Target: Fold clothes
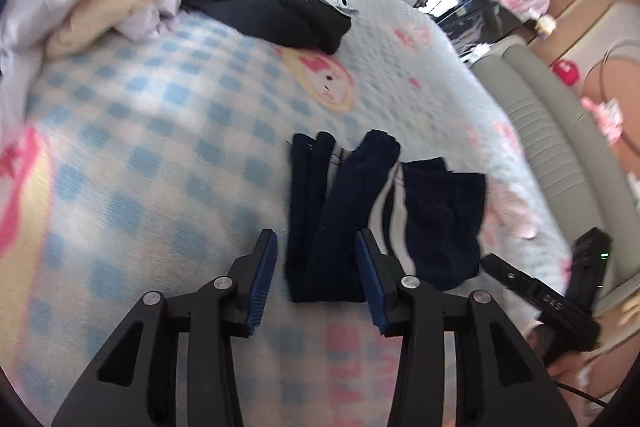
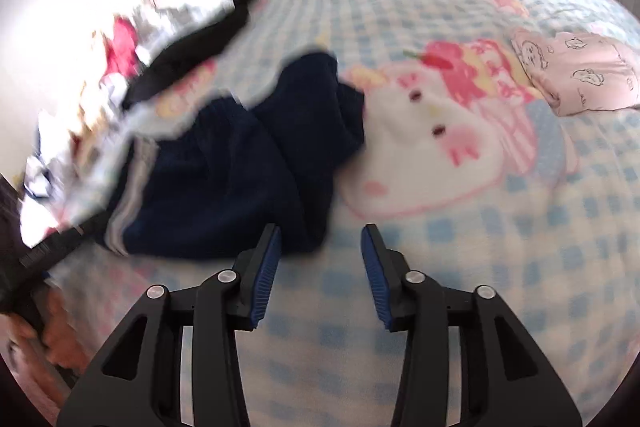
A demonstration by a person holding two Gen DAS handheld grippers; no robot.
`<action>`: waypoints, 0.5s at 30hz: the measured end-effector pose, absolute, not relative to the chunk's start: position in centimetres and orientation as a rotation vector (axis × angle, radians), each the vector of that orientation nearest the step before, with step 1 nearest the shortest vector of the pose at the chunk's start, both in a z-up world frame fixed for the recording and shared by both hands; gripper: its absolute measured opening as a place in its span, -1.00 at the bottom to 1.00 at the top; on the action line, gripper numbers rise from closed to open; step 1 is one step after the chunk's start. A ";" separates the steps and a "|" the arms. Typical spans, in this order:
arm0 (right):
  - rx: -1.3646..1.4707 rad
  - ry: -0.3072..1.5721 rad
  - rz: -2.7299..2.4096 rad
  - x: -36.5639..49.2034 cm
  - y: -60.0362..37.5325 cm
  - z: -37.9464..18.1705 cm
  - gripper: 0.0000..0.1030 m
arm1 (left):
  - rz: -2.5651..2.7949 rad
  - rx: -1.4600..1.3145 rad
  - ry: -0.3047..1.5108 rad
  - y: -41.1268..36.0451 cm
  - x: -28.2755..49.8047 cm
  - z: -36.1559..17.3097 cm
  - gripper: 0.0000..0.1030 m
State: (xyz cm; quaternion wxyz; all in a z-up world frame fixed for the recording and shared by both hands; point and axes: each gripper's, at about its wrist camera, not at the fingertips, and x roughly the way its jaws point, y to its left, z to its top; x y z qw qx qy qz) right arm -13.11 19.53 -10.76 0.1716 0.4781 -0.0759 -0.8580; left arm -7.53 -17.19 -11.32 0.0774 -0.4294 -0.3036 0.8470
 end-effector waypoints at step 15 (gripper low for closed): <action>1.415 -0.130 -2.141 -17.9 14.2 -12.4 -0.24 | 2.378 -1.449 -0.744 -14.3 -12.6 -11.2 -0.39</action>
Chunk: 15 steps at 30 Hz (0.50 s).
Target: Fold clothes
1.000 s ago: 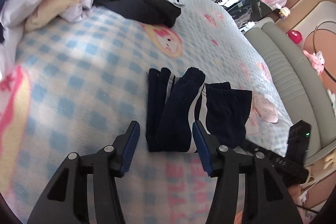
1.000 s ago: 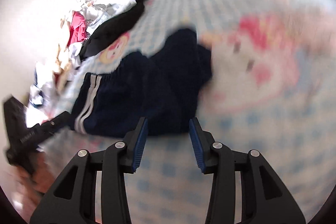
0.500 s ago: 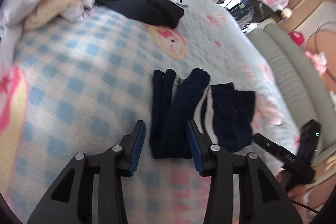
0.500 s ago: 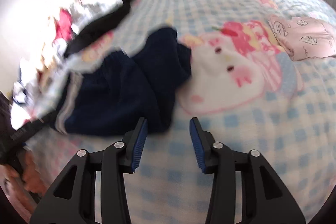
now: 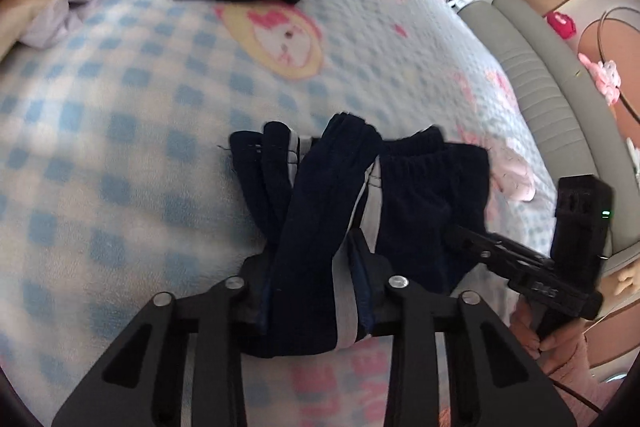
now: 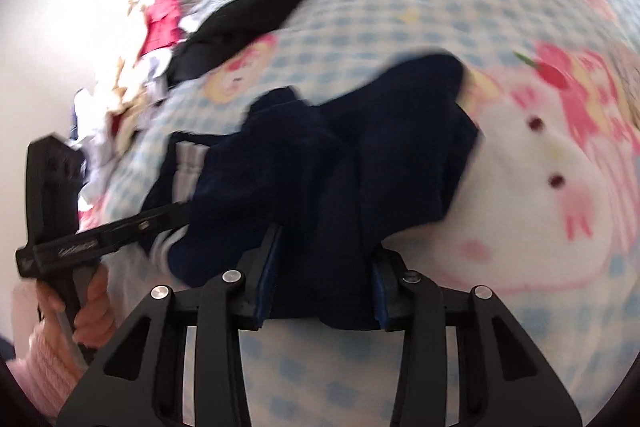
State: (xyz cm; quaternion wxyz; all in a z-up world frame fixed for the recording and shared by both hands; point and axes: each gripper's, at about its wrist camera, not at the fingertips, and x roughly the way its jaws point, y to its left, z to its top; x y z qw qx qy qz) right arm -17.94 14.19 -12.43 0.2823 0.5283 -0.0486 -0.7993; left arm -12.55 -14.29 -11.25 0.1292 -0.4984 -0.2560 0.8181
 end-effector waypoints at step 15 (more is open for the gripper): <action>1.218 -0.235 -2.424 -18.6 26.5 -2.7 -0.60 | 2.275 -1.291 -0.441 4.2 -19.1 -2.8 -0.70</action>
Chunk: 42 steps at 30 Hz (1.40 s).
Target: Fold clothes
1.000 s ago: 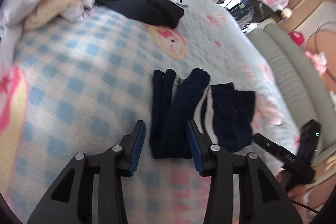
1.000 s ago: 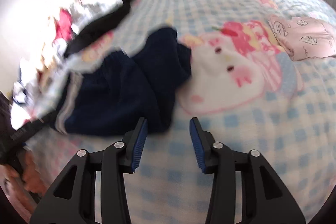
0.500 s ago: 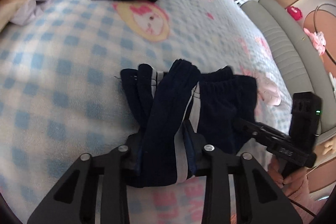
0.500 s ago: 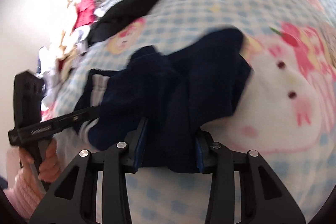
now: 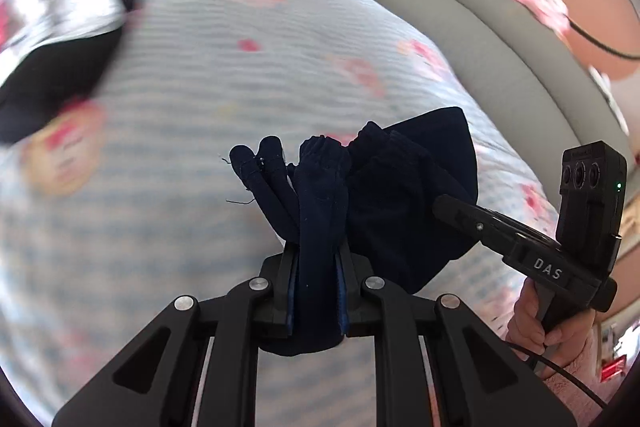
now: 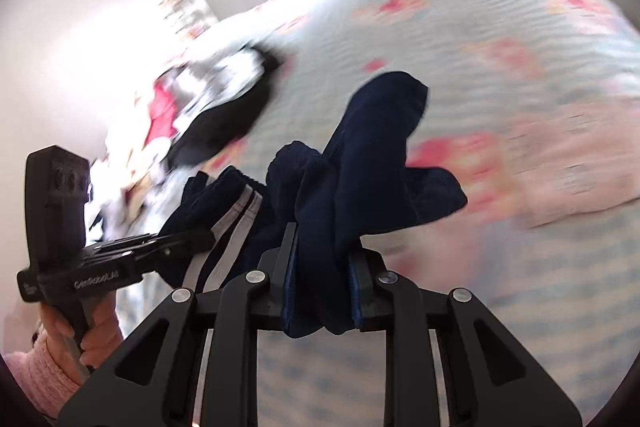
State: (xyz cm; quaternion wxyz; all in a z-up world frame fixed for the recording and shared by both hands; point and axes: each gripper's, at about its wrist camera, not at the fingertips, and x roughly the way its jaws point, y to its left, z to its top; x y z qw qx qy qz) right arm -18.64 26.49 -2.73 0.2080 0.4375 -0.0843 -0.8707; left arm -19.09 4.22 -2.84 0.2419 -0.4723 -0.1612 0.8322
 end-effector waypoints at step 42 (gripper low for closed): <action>1.521 -0.154 -2.836 -25.3 48.4 -5.3 -0.08 | 2.276 -1.420 -0.171 29.0 -30.8 -7.6 -0.36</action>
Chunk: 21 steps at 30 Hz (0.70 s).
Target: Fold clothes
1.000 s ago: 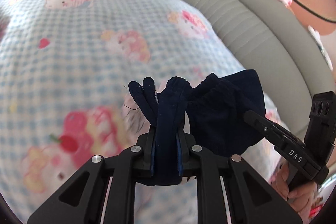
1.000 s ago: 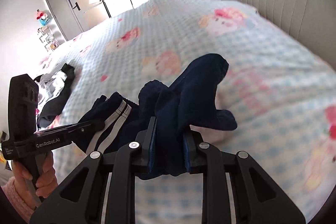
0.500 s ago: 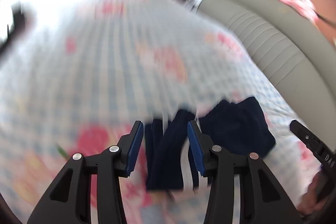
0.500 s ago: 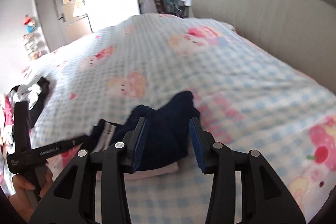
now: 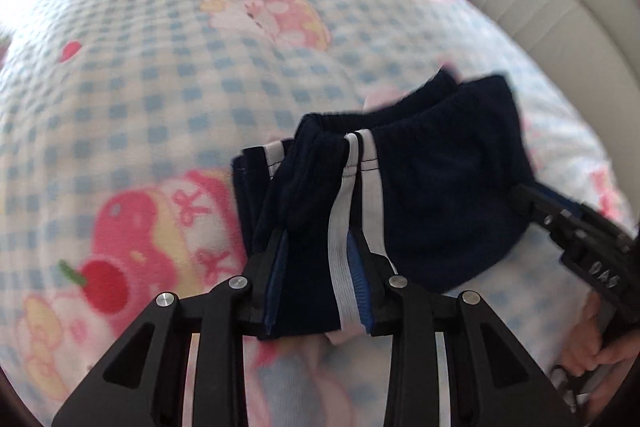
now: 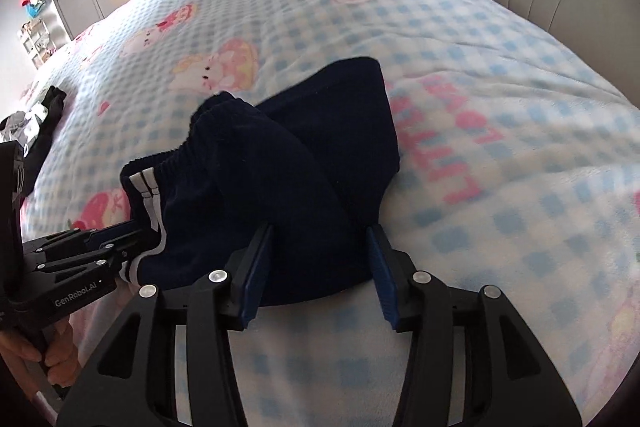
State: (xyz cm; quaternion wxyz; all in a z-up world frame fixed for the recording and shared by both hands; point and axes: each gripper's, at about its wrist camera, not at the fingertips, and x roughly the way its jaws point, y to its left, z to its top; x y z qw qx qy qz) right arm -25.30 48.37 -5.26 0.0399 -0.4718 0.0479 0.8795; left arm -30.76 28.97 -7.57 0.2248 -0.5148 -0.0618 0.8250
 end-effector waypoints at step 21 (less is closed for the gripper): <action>-1.319 -0.097 3.018 -23.3 21.6 6.4 0.33 | 2.811 -1.303 -0.157 -2.3 -24.9 3.7 0.46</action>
